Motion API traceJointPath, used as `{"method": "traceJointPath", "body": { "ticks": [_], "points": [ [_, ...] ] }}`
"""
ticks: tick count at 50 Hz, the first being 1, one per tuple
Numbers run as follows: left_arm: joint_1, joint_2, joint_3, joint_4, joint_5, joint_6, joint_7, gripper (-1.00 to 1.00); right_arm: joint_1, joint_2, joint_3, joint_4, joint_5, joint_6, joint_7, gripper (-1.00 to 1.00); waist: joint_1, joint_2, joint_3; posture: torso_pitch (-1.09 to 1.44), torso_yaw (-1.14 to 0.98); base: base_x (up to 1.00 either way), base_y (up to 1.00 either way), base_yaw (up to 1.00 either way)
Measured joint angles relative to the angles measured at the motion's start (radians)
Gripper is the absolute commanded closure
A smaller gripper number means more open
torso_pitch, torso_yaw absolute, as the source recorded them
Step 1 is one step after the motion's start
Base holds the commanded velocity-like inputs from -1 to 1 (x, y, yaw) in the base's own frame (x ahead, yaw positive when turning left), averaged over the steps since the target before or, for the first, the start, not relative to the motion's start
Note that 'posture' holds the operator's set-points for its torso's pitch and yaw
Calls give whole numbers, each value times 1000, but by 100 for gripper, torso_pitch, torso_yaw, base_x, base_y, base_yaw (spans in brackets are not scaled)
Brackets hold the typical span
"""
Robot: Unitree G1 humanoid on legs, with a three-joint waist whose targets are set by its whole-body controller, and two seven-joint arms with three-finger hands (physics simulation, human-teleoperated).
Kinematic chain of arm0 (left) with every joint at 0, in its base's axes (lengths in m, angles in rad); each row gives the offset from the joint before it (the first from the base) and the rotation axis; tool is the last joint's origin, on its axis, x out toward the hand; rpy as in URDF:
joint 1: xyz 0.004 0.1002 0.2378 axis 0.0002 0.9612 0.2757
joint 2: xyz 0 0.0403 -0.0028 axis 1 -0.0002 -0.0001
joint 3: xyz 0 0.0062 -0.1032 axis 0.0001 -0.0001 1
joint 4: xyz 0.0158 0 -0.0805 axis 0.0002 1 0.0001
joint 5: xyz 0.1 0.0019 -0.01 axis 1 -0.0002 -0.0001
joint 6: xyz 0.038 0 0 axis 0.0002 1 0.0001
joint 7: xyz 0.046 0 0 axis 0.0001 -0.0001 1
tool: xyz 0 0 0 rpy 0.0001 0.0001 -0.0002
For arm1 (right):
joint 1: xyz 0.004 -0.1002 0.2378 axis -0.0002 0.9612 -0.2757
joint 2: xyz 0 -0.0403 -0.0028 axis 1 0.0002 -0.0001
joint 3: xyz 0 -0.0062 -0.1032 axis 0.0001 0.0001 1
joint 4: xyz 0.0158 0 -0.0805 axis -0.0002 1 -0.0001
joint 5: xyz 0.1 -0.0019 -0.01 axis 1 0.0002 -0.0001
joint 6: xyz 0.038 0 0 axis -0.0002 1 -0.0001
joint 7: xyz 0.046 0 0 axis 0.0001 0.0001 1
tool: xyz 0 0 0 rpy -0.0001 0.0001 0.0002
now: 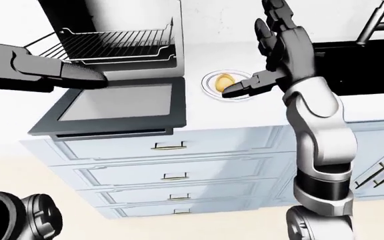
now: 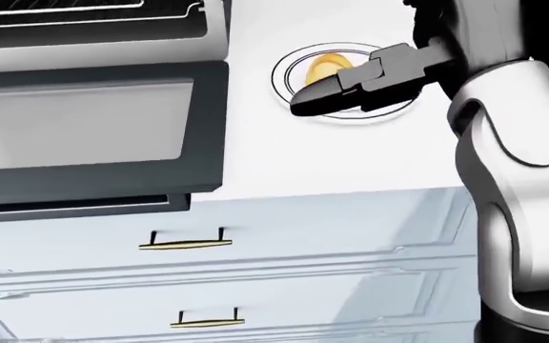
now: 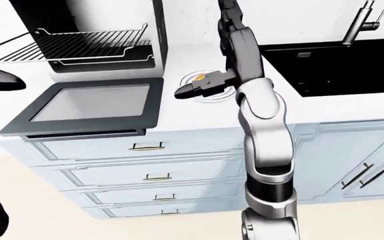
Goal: Place the bread on the top rack of the toaster oven.
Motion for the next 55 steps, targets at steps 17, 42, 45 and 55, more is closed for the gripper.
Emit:
{"method": "traceJointPath", "body": {
  "ticks": [17,42,45,55],
  "points": [
    [57,17,-78,-3,140,-147,-121,-100,12,-7,-10,24,-2,15,-13,-100,-4,-55,-5,0,0,18,0,0],
    [49,11,-44,-32,180,-132,-141,-100,-3,-1,1,22,0,-8,2,-100,11,-33,-13,0,0,5,0,14],
    [48,10,-49,-28,174,-135,-145,-100,-3,-4,-9,25,-5,0,-3,-100,16,-53,-18,0,0,14,0,35],
    [62,4,-40,-9,188,-120,-132,-100,9,11,31,24,1,22,6,-100,16,16,8,0,0,12,0,29]
  ]
}}
